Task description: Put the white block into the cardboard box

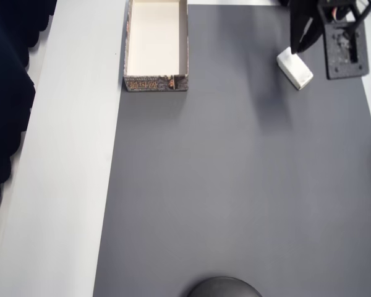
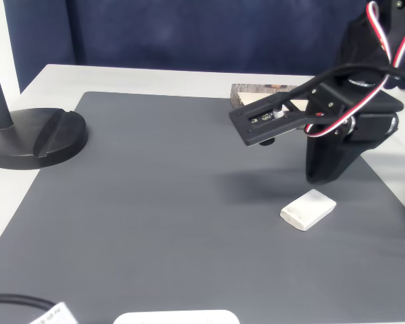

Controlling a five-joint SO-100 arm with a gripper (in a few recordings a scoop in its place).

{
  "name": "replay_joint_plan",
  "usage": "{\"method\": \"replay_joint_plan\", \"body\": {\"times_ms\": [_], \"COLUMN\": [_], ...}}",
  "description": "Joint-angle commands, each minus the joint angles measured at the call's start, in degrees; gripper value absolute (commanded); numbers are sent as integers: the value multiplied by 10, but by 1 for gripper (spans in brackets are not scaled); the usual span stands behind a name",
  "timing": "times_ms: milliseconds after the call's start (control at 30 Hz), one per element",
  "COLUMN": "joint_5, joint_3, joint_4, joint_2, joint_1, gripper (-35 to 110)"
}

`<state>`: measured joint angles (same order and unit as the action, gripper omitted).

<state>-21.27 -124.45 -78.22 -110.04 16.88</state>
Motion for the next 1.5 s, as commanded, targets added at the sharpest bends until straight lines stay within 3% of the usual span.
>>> {"method": "replay_joint_plan", "body": {"times_ms": [0, 100, 333, 433, 867, 1300, 1467], "joint_5": [-34, -91, -404, -461, -460, -316, -316], "joint_3": [41, 42, 46, 44, 32, 15, 13], "joint_4": [5, 5, 3, -7, -6, -4, -2], "joint_2": [4, 5, 4, 1, -12, -24, -25], "joint_1": [-7, -5, 4, 5, 11, 15, 19], "gripper": [-2, -2, -2, -2, -2, -1, 9]}}
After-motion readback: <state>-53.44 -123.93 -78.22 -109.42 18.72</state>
